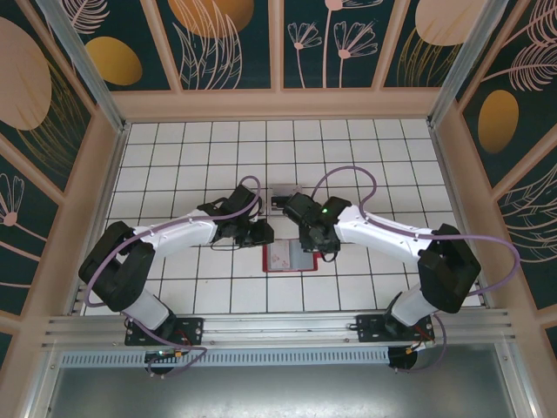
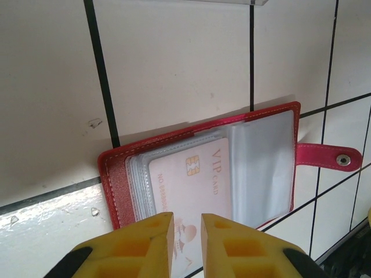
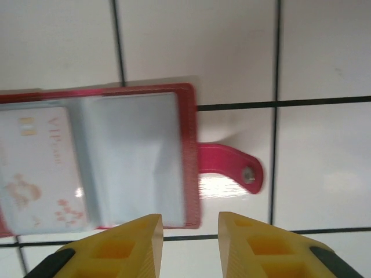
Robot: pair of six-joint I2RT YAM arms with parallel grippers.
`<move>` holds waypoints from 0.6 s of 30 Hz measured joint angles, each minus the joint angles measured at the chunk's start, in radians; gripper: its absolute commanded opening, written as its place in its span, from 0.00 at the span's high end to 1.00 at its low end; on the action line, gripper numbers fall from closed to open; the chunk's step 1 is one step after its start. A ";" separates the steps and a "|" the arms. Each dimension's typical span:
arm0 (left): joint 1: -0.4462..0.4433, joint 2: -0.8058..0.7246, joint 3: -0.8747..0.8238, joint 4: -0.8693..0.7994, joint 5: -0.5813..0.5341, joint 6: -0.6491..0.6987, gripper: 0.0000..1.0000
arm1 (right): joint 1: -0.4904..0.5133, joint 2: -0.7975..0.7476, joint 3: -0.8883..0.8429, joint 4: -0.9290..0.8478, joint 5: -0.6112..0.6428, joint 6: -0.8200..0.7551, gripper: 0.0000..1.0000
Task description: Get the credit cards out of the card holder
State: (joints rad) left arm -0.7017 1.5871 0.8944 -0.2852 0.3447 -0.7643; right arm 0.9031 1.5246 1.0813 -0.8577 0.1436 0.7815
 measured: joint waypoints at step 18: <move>-0.024 0.005 -0.036 0.001 -0.009 -0.005 0.79 | -0.159 -0.008 -0.297 0.594 -0.493 -0.051 0.73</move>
State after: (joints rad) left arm -0.7261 1.5917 0.8581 -0.2840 0.3359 -0.7689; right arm 0.7437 1.5169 0.7841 -0.2642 -0.3492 0.7303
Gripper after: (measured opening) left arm 0.212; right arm 0.277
